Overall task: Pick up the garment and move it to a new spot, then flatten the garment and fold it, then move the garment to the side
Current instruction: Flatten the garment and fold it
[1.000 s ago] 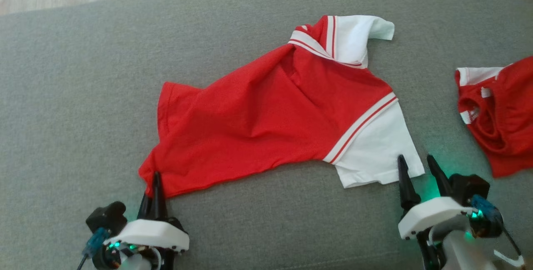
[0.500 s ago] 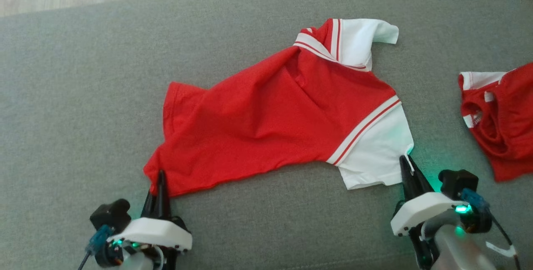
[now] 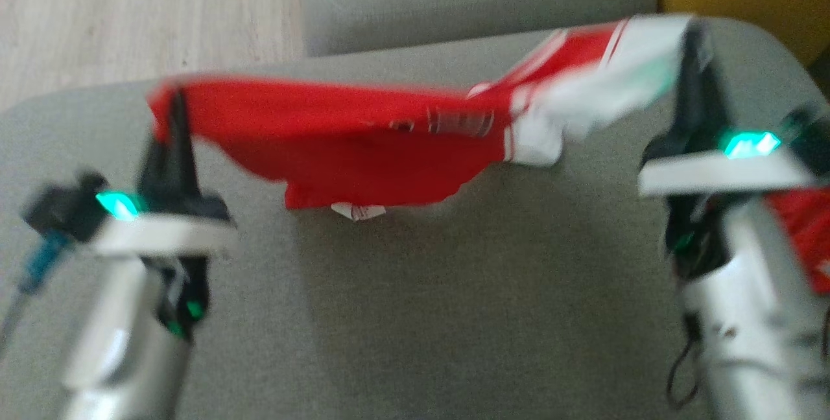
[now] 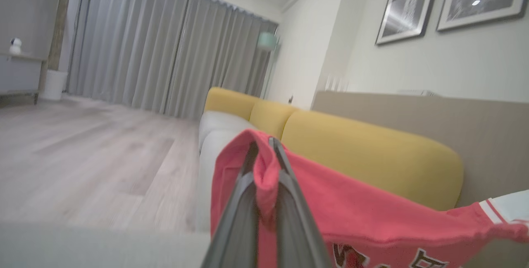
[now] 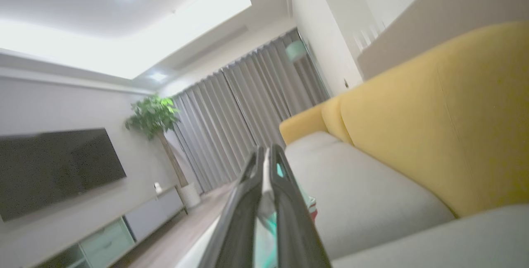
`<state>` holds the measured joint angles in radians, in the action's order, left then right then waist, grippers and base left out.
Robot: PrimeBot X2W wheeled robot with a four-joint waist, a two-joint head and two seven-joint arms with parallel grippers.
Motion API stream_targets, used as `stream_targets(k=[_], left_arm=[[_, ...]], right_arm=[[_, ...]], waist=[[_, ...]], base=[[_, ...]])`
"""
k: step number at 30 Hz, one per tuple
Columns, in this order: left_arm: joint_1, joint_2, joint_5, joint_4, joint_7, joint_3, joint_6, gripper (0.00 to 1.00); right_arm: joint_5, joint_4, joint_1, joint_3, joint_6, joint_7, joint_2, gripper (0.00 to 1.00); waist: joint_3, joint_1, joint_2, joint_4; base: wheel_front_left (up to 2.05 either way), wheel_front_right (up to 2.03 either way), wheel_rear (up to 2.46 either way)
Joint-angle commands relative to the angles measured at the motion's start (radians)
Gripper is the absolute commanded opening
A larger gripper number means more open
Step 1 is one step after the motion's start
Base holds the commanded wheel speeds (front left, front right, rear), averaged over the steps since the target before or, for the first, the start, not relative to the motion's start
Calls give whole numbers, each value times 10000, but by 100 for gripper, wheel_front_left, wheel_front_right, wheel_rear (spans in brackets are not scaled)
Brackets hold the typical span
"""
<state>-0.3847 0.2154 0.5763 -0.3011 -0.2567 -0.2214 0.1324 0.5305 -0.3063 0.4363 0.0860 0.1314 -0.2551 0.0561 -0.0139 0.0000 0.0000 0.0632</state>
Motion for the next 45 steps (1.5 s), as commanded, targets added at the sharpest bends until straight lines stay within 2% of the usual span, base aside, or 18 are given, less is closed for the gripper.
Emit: stream_targets(k=[1, 7, 13, 17, 20, 25, 29, 32, 35, 40, 44, 45], left_arm=[[-784, 439, 89, 454, -51, 420, -17, 0], [-2652, 1472, 374, 1070, 155, 112, -17, 0], [-3892, 1805, 333, 955, 1224, -44, -193, 0], [-4390, 1597, 482, 475, 1790, -114, -462, 0], [-4891, 1390, 508, -43, 1739, -47, -668, 0], [-6353, 1192, 185, -1185, 826, 117, -835, 0], [-7548, 930, 112, -1863, 216, 358, -788, 0], [-7664, 823, 63, -2294, 29, 533, -679, 0], [-6955, 729, 97, -2777, -31, 733, -553, 0], [-4483, 131, 219, -3240, -47, 1654, -391, 0], [-2121, -717, 285, -3777, -48, 2526, -193, 0], [-2121, -717, 285, -3777, -48, 2526, -193, 0]], right_arm=[[115, 543, 705, 120, -7, -67, 150, 0], [810, 1722, 2514, -127, -7, -67, 817, 0], [784, 1272, 4171, 28, -7, 187, 1288, 0], [500, 139, 5111, 98, -7, 379, 1145, 0], [-10, -728, 5960, 142, -7, 254, 1049, 0], [-896, -1925, 7693, -674, -7, -44, 765, 0], [-1428, -1567, 8576, -1490, -7, -61, 592, 0], [-1437, -1295, 8380, -1748, -7, -63, 426, 0], [-1279, -1213, 7486, -1582, -7, -64, 337, 0], [-470, -1230, 4713, -1013, -7, -65, 223, 0], [392, -1247, 2080, -511, -7, -65, 124, 0], [392, -1247, 2080, -511, -7, -65, 124, 0]], waist=[[293, 0, 0, -35], [644, 0, 0, -108], [357, 0, 0, -242], [-357, 0, 0, -323], [-1173, 0, 0, -372], [-2224, 0, 0, -333], [-2732, 0, 0, -330], [-2813, 0, 0, -244], [-2727, 0, 0, -126], [-2442, 0, 0, 78], [-2133, 0, 0, 346], [-2133, 0, 0, 346]], base=[[0, 0, 0], [0, 0, 0], [0, 0, 0], [0, 0, 0], [0, 0, 0], [0, 0, 0], [0, 0, 0], [0, 0, 0], [0, 0, 0], [0, 0, 0], [0, 0, 0], [0, 0, 0]])
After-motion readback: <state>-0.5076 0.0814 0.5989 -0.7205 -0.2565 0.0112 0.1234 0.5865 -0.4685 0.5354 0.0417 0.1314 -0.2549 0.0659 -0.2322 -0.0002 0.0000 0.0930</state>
